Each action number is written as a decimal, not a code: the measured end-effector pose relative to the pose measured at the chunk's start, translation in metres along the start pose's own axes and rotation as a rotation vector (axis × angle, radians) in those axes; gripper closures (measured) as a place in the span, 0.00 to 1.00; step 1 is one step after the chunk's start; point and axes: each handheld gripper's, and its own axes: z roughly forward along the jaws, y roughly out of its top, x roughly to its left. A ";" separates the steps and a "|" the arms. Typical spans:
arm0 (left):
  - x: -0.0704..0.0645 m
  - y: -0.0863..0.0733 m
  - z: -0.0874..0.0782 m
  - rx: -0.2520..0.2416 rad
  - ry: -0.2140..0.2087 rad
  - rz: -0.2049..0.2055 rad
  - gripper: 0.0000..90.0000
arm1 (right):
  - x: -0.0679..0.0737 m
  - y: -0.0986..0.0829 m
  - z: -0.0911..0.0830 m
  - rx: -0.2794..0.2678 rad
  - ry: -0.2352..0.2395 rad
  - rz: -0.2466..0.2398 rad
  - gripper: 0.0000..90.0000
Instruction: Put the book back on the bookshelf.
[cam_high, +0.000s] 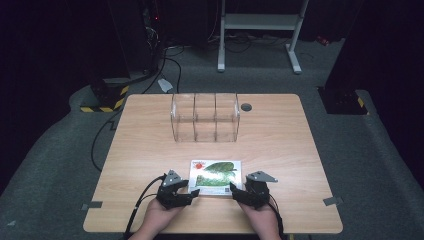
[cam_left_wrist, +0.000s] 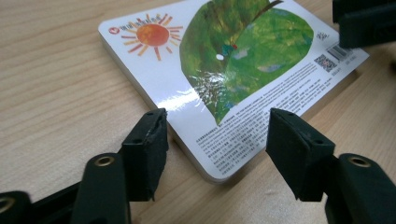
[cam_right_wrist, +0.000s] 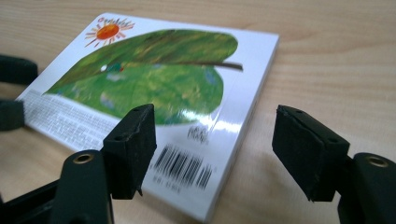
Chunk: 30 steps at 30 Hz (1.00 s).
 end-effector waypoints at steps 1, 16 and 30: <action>0.000 0.000 -0.001 -0.009 0.003 0.000 0.45 | 0.000 -0.003 -0.002 0.004 0.007 0.006 0.33; 0.005 0.010 0.015 -0.021 0.031 -0.078 0.39 | 0.010 -0.010 0.004 0.066 0.097 0.004 0.22; 0.008 0.011 0.006 -0.048 0.045 -0.105 0.40 | 0.018 -0.009 0.010 0.066 0.077 -0.053 0.21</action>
